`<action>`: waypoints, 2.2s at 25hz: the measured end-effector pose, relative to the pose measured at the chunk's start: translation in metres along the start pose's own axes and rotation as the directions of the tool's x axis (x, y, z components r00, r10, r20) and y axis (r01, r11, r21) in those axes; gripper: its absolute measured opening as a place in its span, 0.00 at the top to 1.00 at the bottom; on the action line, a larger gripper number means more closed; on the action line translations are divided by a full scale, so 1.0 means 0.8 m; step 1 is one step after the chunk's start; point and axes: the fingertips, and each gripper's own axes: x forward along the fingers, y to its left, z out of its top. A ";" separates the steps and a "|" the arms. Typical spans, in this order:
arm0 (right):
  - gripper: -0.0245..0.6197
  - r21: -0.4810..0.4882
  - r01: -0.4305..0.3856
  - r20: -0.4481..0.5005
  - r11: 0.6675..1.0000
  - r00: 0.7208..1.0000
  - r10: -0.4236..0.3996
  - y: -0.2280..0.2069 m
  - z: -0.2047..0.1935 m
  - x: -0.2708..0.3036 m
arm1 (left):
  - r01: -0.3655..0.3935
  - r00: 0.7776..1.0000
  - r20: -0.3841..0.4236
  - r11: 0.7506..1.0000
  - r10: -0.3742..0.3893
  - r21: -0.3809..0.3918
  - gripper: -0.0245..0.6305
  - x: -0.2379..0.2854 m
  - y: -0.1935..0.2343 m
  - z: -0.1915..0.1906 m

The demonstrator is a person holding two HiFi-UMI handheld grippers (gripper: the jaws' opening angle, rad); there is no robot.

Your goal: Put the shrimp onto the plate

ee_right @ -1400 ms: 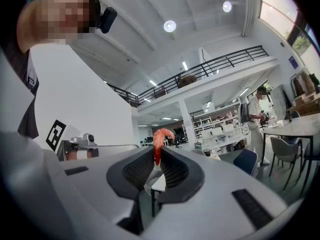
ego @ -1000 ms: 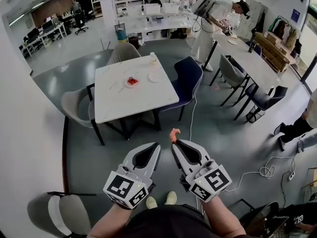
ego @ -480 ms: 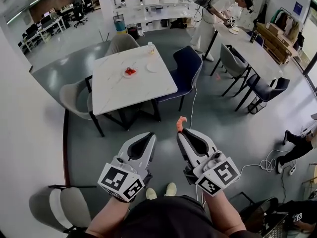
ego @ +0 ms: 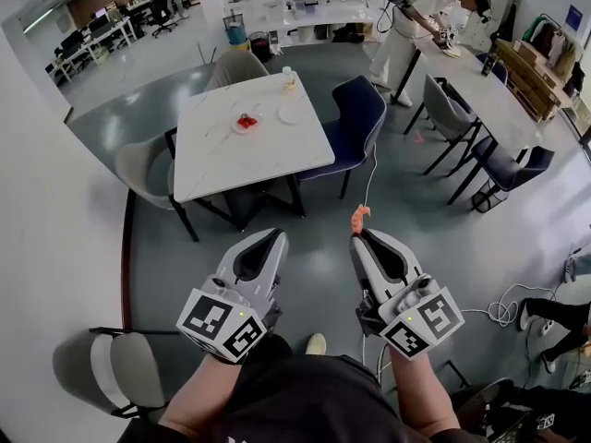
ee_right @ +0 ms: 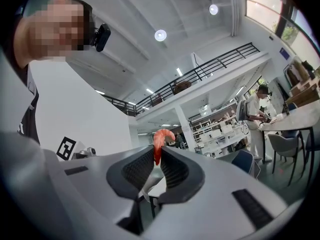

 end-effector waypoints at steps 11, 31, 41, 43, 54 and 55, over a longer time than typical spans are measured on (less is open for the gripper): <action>0.89 0.014 -0.011 -0.011 1.000 1.000 0.011 -0.049 0.002 0.028 | 0.007 1.000 -0.006 1.000 -0.007 0.019 0.95 0.060 0.010 0.000; 0.89 -0.005 0.029 -0.045 1.000 0.999 -0.030 -0.156 -0.012 0.274 | 0.078 0.997 0.002 0.996 -0.078 0.036 0.95 0.228 0.210 0.028; 0.89 0.002 0.039 -0.055 0.999 0.998 -0.038 -0.209 -0.024 0.360 | 0.082 0.996 0.013 0.996 -0.083 0.042 0.95 0.299 0.284 0.032; 0.89 0.005 0.034 -0.055 0.999 0.998 -0.034 -0.224 -0.029 0.375 | 0.075 0.997 0.017 0.996 -0.075 0.044 0.95 0.314 0.298 0.030; 0.89 0.020 -0.023 -0.083 1.000 0.996 0.024 -0.342 -0.034 0.495 | 0.000 1.000 0.009 0.997 -0.001 0.075 0.95 0.443 0.389 0.028; 0.89 0.018 -0.027 -0.087 0.999 0.996 0.028 -0.356 -0.035 0.507 | -0.003 1.000 0.010 0.997 0.002 0.075 0.95 0.458 0.398 0.027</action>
